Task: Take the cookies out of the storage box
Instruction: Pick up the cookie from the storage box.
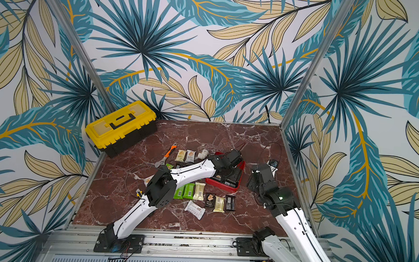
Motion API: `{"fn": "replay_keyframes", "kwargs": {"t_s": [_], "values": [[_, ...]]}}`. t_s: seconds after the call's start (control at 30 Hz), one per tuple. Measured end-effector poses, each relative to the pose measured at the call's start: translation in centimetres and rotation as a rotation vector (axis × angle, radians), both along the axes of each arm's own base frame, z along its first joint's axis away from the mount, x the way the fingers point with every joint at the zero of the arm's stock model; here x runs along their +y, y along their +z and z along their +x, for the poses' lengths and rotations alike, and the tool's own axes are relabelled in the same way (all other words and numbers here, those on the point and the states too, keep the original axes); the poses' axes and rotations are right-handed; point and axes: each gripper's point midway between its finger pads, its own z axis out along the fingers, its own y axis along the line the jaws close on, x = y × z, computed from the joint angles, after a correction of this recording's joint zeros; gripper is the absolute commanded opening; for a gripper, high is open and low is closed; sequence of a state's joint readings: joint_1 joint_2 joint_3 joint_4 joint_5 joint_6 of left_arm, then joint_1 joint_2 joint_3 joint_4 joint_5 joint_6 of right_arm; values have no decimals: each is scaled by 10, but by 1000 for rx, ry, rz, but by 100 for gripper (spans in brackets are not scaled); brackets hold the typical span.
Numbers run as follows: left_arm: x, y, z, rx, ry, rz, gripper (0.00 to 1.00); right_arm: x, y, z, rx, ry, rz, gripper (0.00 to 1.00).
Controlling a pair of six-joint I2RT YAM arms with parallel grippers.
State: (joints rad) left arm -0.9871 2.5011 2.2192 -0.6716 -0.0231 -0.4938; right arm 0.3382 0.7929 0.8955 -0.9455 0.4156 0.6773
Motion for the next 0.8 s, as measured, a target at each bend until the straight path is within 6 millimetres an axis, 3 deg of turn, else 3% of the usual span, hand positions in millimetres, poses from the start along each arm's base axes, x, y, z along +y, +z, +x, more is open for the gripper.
{"fn": "replay_keyframes", "kwargs": {"t_s": [0.13, 0.33, 0.5, 0.8], "values": [[-4, 1, 1, -16, -6, -1, 70, 0, -1, 0, 3, 0, -1, 66], [0, -23, 6, -28, 5, 51, 70, 0, -1, -1, 3, 0, -1, 66], [2, -21, 9, -54, 11, 65, 70, 0, -1, -1, 3, 0, -1, 66], [17, -23, 20, -134, 9, 164, 57, 0, -1, -1, 3, 0, -1, 66]]}}
